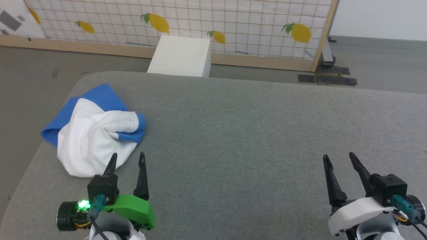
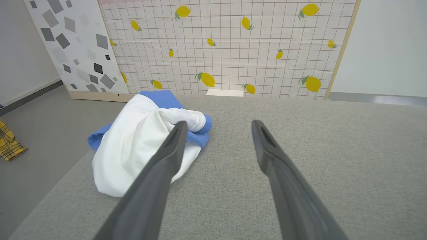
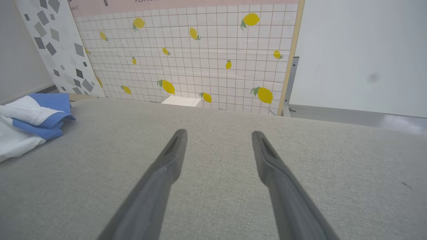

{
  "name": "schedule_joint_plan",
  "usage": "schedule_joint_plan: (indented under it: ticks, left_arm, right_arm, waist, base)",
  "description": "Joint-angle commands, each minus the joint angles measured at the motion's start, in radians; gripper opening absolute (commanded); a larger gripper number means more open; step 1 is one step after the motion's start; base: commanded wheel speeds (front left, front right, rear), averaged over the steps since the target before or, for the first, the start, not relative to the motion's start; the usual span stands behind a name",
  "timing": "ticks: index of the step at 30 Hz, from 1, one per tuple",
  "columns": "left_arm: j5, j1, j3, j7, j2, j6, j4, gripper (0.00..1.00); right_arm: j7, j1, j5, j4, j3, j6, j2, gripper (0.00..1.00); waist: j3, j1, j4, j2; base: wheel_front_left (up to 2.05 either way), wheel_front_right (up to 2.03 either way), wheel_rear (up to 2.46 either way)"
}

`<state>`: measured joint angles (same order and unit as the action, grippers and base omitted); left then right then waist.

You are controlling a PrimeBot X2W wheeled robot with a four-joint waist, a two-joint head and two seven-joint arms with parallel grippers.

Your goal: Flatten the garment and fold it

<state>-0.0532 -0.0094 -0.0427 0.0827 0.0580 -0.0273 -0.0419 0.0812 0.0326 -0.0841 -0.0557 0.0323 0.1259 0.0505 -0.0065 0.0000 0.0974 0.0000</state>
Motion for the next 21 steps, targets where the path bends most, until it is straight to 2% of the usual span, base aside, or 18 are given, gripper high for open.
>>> schedule_joint_plan:
  ticks: [1, 21]
  left_arm:
    - [-0.011, 0.025, 0.003, 0.012, 0.007, -0.006, 0.0, 1.0]
    - [-0.035, 0.065, 0.005, 0.053, 0.011, -0.025, 0.006, 1.0]
  right_arm:
    - [0.013, 0.01, -0.012, -0.007, 0.0, 0.002, 0.0, 1.0]
    - [0.054, 0.022, -0.047, -0.039, 0.002, 0.002, 0.0, 1.0]
  waist:
    - [-0.002, 0.0, 0.034, 0.0]
    - [-0.002, 0.0, 0.213, 0.0]
  base:
    - [0.0, 0.0, 0.0]
    - [0.0, 0.0, 0.0]
